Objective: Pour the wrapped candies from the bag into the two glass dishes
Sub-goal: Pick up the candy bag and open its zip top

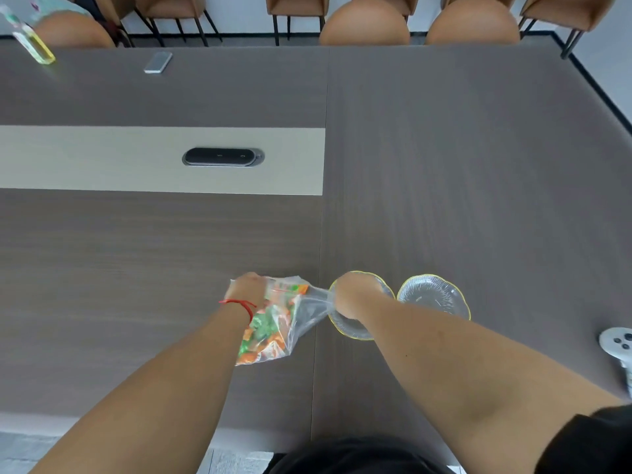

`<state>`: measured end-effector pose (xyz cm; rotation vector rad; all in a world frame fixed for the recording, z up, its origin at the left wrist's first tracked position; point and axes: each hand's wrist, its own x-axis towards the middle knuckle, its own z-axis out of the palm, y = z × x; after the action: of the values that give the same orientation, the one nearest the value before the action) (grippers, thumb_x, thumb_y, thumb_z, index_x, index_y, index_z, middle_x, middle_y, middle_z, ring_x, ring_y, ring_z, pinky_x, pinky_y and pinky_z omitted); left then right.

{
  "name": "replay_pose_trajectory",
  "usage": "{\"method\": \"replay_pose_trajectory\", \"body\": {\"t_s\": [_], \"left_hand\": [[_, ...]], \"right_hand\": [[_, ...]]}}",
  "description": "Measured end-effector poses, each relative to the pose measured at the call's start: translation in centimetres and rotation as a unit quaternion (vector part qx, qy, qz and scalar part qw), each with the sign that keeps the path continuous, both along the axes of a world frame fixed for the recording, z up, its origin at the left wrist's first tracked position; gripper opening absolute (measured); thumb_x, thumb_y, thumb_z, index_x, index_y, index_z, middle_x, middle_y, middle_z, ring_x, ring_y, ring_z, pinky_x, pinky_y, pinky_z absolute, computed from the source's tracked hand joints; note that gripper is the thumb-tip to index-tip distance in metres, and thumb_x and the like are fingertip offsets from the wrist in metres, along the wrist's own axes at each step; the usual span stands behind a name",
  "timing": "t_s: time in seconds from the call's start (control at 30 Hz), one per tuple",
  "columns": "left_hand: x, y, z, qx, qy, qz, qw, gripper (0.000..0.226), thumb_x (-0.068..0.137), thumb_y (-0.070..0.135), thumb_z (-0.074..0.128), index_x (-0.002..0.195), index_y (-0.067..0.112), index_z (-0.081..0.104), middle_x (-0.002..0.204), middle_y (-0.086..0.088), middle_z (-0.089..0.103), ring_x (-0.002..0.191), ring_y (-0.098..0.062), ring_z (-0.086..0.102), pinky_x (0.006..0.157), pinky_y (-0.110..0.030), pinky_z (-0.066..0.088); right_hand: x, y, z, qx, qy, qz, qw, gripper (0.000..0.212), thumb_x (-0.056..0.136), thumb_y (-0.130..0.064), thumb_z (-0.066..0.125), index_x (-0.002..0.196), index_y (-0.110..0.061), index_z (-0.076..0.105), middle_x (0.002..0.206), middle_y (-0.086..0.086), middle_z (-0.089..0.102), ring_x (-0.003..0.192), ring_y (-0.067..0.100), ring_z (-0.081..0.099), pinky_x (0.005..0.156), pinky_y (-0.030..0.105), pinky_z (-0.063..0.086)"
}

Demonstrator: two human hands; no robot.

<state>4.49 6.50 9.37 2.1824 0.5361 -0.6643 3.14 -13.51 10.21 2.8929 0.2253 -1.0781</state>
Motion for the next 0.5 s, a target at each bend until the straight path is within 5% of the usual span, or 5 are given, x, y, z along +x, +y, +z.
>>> {"method": "replay_pose_trajectory", "body": {"t_s": [0.1, 0.17, 0.3, 0.4, 0.5], "left_hand": [[-0.3, 2.4, 0.1, 0.266, -0.097, -0.194, 0.939, 0.023, 0.092, 0.021, 0.042, 0.094, 0.007, 0.06, 0.104, -0.015, 0.064, 0.097, -0.034, 0.06, 0.079, -0.035, 0.045], [-0.8, 2.1, 0.1, 0.329, -0.12, -0.283, 0.893, 0.021, 0.093, 0.017, 0.039, 0.099, 0.011, 0.058, 0.11, -0.012, 0.062, 0.1, -0.032, 0.061, 0.078, -0.038, 0.047], [-0.5, 1.9, 0.7, 0.334, -0.14, -0.329, 0.872, 0.027, 0.096, 0.022, 0.033, 0.098, 0.011, 0.057, 0.107, -0.01, 0.06, 0.098, -0.031, 0.059, 0.078, -0.039, 0.049], [-0.6, 1.1, 2.1, 0.295, -0.162, -0.331, 0.882, 0.031, 0.095, 0.031, 0.036, 0.083, 0.013, 0.059, 0.089, -0.006, 0.063, 0.084, -0.03, 0.061, 0.069, -0.033, 0.044], [-0.8, -0.2, 3.5, 0.197, -0.197, -0.274, 0.92, 0.031, 0.092, 0.033, 0.044, 0.079, 0.011, 0.061, 0.08, -0.005, 0.063, 0.08, -0.028, 0.059, 0.069, -0.034, 0.045]], "right_hand": [[-0.3, -0.5, -0.2, -0.038, -0.019, -0.001, 0.999, 0.015, 0.079, -0.009, 0.052, 0.08, -0.021, 0.061, 0.069, -0.005, 0.053, 0.072, 0.024, 0.055, 0.051, 0.03, 0.037], [0.0, 0.0, -0.4, -0.04, 0.001, -0.008, 0.999, 0.015, 0.074, -0.012, 0.055, 0.079, -0.022, 0.065, 0.077, -0.007, 0.061, 0.072, 0.023, 0.059, 0.055, 0.03, 0.043], [-0.5, -0.5, 0.0, -0.04, -0.024, -0.004, 0.999, 0.012, 0.077, -0.017, 0.059, 0.088, -0.021, 0.063, 0.09, -0.004, 0.061, 0.097, 0.024, 0.064, 0.086, 0.035, 0.047], [-1.4, 0.0, 1.0, 0.104, -0.159, 0.074, 0.979, 0.028, 0.087, -0.028, 0.051, 0.11, -0.016, 0.059, 0.107, 0.004, 0.061, 0.099, 0.028, 0.061, 0.076, 0.035, 0.038], [-2.9, 2.5, 2.1, 0.186, -0.123, 0.139, 0.965, 0.057, 0.08, -0.059, 0.048, 0.118, -0.017, 0.053, 0.106, 0.003, 0.065, 0.095, 0.027, 0.062, 0.072, 0.035, 0.039]]}}
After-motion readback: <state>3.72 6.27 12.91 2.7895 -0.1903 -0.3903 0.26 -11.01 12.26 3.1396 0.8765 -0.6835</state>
